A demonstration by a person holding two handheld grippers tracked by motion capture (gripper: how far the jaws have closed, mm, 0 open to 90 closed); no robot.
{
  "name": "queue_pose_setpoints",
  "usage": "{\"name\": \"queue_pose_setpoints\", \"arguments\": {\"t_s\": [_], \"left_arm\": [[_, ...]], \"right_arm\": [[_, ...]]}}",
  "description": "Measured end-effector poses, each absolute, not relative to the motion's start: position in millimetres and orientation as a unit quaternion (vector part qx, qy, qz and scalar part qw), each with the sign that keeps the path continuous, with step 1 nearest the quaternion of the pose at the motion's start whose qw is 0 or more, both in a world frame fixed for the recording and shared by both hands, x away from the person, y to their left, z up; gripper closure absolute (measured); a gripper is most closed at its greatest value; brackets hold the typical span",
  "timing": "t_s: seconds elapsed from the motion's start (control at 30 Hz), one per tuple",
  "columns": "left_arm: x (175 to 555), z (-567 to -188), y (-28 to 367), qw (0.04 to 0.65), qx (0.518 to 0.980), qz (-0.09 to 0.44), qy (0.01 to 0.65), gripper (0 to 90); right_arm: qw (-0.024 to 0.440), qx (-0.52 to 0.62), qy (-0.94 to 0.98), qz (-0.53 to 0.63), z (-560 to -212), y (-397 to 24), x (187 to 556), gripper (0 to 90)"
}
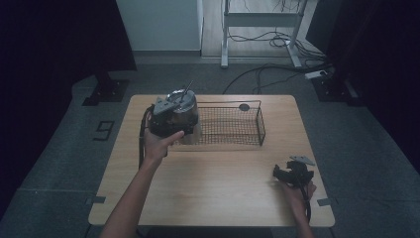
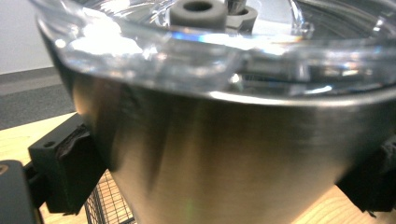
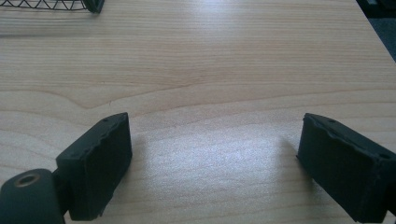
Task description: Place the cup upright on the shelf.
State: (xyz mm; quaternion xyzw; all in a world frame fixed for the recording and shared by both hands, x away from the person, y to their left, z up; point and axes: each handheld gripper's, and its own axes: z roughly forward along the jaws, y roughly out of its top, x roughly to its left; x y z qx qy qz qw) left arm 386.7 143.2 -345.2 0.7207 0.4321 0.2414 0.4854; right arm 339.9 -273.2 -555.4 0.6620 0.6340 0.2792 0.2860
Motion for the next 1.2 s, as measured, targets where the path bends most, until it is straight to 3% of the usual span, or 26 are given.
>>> {"name": "queue_pose_setpoints", "arguments": {"t_s": [1.2], "left_arm": [[455,-364,127,0.451,0.719,0.25,0.465,3.7]], "right_arm": [[0.288,0.662,0.633,0.28,-556,-273,340,10.2]]}}
